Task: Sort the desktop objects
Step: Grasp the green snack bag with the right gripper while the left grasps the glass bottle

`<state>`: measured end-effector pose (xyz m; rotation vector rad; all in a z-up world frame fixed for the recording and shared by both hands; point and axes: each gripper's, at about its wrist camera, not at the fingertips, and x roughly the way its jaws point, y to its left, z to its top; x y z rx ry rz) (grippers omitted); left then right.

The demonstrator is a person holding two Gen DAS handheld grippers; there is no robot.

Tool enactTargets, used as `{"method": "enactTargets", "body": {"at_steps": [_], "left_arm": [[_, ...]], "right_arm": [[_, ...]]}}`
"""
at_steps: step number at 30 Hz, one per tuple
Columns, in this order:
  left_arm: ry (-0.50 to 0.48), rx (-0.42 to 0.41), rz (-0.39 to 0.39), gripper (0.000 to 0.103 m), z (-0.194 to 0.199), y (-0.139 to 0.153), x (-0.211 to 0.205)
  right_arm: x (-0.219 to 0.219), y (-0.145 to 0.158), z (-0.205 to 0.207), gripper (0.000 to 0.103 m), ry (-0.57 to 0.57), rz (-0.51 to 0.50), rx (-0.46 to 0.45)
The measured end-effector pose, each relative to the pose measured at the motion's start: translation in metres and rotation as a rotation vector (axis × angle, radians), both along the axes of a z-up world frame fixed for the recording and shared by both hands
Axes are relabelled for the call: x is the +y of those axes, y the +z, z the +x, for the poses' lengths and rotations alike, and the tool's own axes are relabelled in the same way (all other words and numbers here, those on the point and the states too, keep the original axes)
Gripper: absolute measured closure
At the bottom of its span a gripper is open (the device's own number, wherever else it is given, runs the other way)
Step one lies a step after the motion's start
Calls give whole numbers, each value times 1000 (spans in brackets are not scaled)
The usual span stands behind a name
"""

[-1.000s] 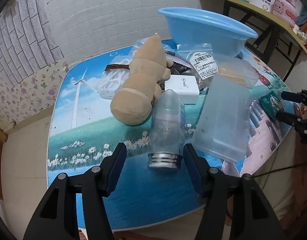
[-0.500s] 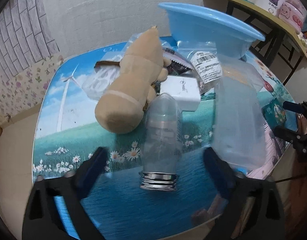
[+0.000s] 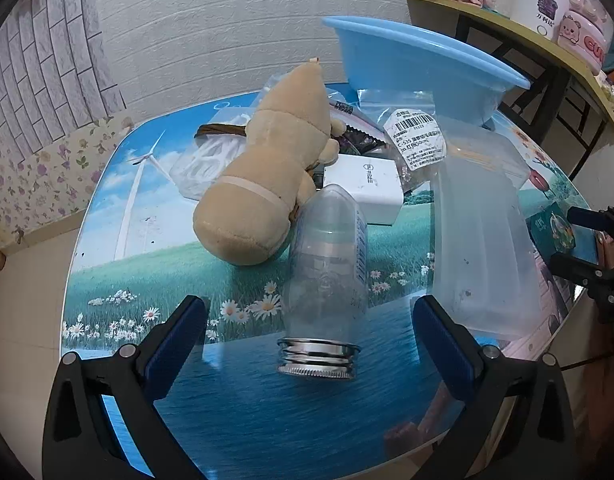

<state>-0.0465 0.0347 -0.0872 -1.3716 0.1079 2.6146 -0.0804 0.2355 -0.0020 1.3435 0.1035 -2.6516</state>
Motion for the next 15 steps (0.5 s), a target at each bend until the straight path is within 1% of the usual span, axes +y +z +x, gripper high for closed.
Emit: {"method": "enactTargets", "body": {"at_steps": [1, 3, 5, 6, 7, 8, 9, 10, 11, 13, 14, 15], "left_arm": [[0, 1, 0, 0, 0, 0, 0], [-1, 9, 1, 0, 1, 0, 0], [-4, 11, -1, 0, 1, 0, 1], [-10, 10, -1, 2, 2, 0, 1], [-18, 13, 2, 7, 2, 1, 1], [-32, 19, 4, 11, 4, 2, 3], [-53, 28, 5, 21, 6, 3, 5], [-74, 37, 7, 30, 9, 5, 7], [-87, 43, 7, 33, 11, 6, 8], [-108, 51, 7, 43, 14, 7, 12], [-113, 51, 9, 45, 15, 7, 12], [-117, 52, 9, 52, 16, 8, 13]], "right_arm": [[0, 1, 1, 2, 4, -2, 5], [-2, 3, 1, 12, 17, -5, 15], [-1, 3, 1, 13, 20, -7, 17], [-1, 4, 1, 17, 17, -8, 19], [0, 4, 1, 20, 15, -9, 23], [0, 5, 2, 27, 13, -9, 26], [1, 5, 2, 32, 11, -13, 29], [2, 6, 2, 36, 7, -18, 33], [3, 6, 2, 42, 7, -22, 35], [5, 6, 1, 46, 2, -36, 36], [7, 7, 2, 49, -6, -46, 38], [9, 7, 2, 53, -11, -66, 37]]}}
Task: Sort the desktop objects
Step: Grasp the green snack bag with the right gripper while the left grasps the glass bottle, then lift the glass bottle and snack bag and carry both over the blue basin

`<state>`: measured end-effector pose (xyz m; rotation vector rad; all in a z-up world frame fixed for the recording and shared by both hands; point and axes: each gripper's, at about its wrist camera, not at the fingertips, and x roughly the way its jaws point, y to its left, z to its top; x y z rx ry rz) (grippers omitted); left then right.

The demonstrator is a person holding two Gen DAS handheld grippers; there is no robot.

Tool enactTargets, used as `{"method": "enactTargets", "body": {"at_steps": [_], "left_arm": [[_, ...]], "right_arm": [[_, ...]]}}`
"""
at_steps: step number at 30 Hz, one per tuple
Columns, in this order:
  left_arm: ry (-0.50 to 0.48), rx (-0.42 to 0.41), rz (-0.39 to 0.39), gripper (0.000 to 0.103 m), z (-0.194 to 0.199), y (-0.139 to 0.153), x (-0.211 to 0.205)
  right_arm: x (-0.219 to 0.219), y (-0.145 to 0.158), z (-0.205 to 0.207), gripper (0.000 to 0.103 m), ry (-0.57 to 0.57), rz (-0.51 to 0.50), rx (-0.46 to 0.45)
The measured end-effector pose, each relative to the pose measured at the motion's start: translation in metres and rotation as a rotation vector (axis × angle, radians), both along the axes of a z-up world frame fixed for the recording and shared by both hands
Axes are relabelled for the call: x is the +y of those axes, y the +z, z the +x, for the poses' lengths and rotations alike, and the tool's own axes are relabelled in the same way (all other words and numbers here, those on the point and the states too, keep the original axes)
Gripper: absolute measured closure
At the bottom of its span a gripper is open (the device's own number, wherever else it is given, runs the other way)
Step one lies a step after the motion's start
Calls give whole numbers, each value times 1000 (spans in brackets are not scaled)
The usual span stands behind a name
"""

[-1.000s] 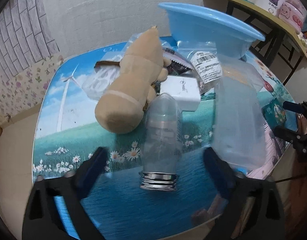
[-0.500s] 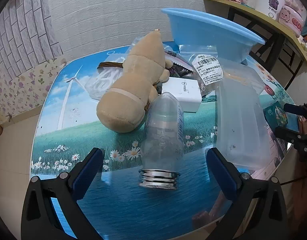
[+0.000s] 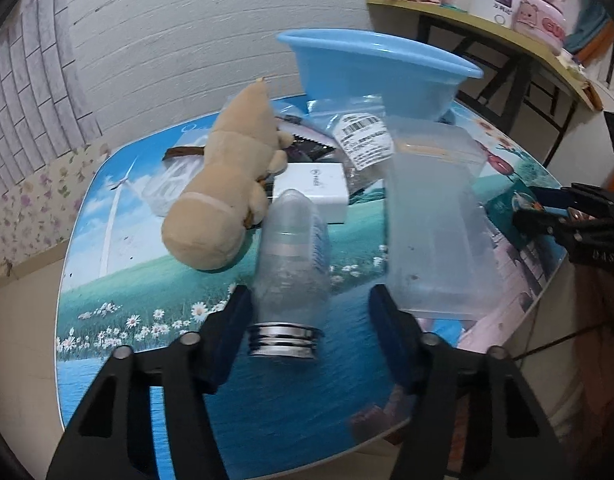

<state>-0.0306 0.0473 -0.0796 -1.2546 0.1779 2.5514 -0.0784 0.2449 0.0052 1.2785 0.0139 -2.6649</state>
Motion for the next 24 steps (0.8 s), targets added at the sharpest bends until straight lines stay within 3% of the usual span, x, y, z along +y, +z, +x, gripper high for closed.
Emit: {"method": "enactTargets", "body": {"at_steps": [1, 2, 13, 15, 18, 24], "left_arm": [[-1, 2, 1, 62, 1, 1, 0], [0, 5, 0, 64, 2, 1, 0], [-2, -5, -6, 64, 12, 7, 2], [-11, 12, -3, 64, 15, 12, 4], [-5, 8, 4, 64, 15, 16, 4], [18, -7, 6, 64, 12, 14, 1]], "right_arm": [[1, 0, 0, 54, -1, -11, 0], [1, 0, 0, 55, -2, -15, 0], [3, 3, 3, 58, -15, -45, -3], [4, 8, 5, 71, -19, -50, 17], [8, 11, 5, 76, -21, -71, 24], [12, 10, 4, 73, -31, -91, 16]]}}
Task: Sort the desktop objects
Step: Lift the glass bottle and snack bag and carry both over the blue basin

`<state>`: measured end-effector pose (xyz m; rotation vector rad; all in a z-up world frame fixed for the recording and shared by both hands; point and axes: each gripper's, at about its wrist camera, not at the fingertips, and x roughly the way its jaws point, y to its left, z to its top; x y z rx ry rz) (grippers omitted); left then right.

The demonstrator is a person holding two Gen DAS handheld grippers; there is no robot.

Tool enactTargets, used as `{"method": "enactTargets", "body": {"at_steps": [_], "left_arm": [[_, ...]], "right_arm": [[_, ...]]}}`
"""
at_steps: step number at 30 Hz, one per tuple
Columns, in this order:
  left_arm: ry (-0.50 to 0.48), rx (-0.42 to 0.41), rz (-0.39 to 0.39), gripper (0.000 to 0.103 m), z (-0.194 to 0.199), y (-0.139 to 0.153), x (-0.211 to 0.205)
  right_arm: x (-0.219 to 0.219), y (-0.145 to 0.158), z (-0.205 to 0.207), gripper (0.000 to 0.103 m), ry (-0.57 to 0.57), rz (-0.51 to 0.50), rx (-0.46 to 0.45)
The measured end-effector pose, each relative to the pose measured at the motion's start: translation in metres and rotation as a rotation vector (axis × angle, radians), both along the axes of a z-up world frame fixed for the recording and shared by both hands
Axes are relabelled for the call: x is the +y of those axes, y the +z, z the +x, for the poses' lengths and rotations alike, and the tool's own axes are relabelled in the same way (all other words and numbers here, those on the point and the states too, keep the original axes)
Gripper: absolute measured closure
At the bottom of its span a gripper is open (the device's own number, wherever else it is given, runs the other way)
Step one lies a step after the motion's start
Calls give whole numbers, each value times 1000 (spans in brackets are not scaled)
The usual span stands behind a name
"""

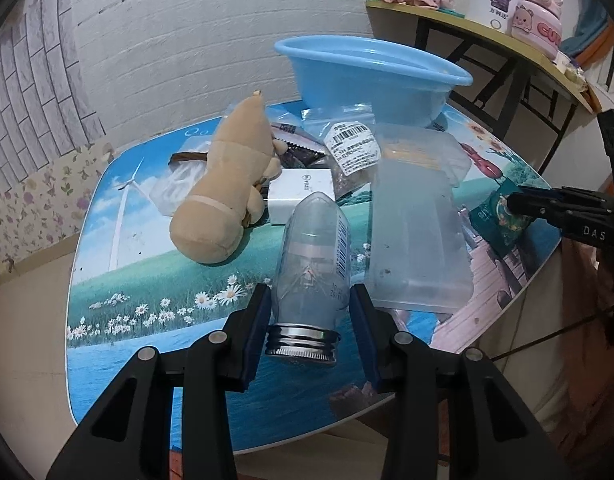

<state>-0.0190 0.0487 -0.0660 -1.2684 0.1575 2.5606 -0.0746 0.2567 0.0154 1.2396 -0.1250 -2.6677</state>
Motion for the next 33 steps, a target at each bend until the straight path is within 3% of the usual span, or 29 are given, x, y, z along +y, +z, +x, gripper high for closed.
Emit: {"method": "enactTargets", "body": {"at_steps": [4, 6, 7, 16, 19, 21, 24, 33], "left_arm": [[16, -5, 0, 64, -1, 0, -3], [21, -3, -3, 64, -1, 0, -3], [24, -3, -3, 64, -2, 0, -3], [54, -6, -5, 64, -5, 3, -8], [63, 0, -1, 64, -6, 7, -10], [64, 8, 5, 64, -6, 12, -10], [59, 25, 7, 64, -6, 20, -9], [27, 75, 46, 64, -10, 50, 1]], "right_arm": [[-5, 0, -1, 61, -18, 81, -12], [-11, 0, 1, 43, 6, 101, -5], [-13, 0, 2, 39, 20, 107, -5], [-22, -10, -1, 39, 43, 171, -45], [-22, -8, -1, 59, 72, 139, -42], [-18, -7, -2, 78, 74, 111, -43], [-12, -7, -3, 92, 64, 64, -48], [1, 22, -1, 94, 37, 1, 53]]}}
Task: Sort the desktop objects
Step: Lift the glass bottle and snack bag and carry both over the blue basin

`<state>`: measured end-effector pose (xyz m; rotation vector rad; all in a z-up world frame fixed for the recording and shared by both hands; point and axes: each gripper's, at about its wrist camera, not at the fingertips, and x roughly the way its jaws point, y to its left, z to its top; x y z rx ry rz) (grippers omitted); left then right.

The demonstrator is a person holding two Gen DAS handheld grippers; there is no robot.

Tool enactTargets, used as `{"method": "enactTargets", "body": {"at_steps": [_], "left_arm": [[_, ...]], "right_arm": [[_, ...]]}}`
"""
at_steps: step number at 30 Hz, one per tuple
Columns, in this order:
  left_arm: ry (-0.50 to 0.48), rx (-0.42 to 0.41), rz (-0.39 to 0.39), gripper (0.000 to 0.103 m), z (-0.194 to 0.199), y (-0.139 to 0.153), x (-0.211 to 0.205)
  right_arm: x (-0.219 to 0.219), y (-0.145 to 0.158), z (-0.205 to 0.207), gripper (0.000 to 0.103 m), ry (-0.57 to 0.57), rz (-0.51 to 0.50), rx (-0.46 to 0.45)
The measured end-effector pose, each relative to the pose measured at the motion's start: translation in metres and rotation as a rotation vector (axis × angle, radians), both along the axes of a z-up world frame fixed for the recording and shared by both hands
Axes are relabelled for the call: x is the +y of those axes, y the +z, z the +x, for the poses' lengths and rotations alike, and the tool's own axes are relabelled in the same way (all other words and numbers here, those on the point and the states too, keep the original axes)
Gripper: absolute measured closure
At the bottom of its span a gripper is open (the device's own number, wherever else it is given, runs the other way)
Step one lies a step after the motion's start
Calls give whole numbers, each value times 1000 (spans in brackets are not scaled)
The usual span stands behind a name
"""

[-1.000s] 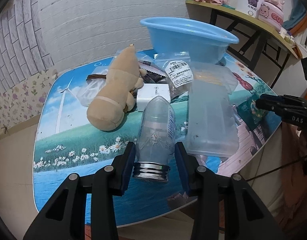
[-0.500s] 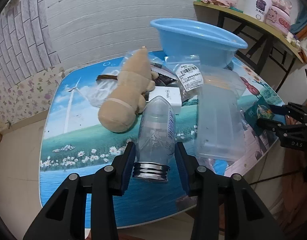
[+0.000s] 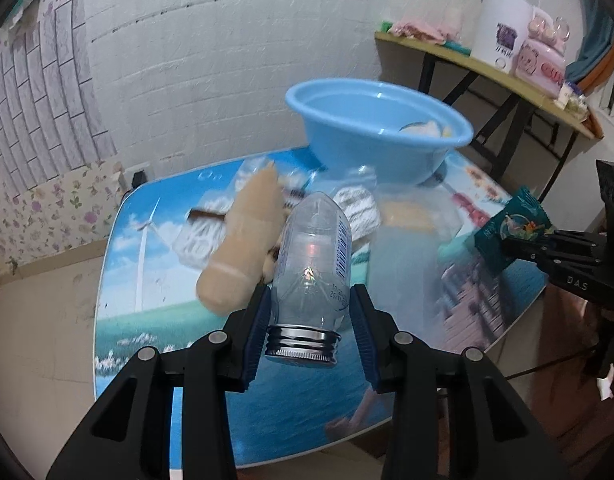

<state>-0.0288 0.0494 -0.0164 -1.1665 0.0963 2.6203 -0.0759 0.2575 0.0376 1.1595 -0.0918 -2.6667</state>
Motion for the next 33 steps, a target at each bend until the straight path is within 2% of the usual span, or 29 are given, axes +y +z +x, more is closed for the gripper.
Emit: {"method": "enactTargets", "body": {"at_steps": [5, 15, 33], "left_arm": [[-16, 20, 56, 64, -12, 16, 6], [-65, 57, 42, 64, -53, 40, 36], [-107, 31, -7, 64, -123, 37, 89]], "right_arm": [[8, 25, -5, 94, -23, -22, 72], [8, 62, -30, 94, 19, -69, 195], [13, 50, -108, 94, 69, -103, 193]]}}
